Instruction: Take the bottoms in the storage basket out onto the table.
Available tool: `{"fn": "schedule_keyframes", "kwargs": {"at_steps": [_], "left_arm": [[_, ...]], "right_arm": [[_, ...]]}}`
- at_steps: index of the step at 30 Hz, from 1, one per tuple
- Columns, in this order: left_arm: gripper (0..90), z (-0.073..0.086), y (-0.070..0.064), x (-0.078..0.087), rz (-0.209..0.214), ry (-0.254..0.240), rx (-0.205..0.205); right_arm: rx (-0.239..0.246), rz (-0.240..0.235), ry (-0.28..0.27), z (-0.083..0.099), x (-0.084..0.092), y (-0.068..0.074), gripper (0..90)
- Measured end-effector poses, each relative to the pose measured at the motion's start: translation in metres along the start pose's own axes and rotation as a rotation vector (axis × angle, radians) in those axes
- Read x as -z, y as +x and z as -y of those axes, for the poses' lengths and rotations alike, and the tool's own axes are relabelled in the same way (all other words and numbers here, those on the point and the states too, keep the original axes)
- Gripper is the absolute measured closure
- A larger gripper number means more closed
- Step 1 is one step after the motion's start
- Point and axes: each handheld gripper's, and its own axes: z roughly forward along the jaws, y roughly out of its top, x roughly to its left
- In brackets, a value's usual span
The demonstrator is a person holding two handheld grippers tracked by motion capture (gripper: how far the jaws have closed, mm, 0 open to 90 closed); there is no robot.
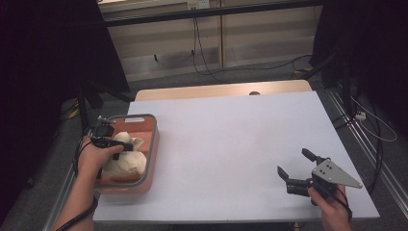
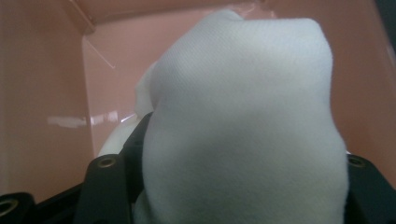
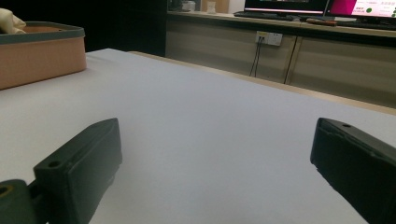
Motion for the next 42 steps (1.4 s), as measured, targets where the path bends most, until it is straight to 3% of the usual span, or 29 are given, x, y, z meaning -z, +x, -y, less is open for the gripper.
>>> {"fn": "schedule_keyframes", "kwargs": {"at_steps": [42], "left_arm": [[40.0,-0.067,-0.028,0.088,0.078,0.007,-0.061]], "right_arm": [[-0.009,0.005,-0.005,0.000,0.000,0.000,1.8]]}}
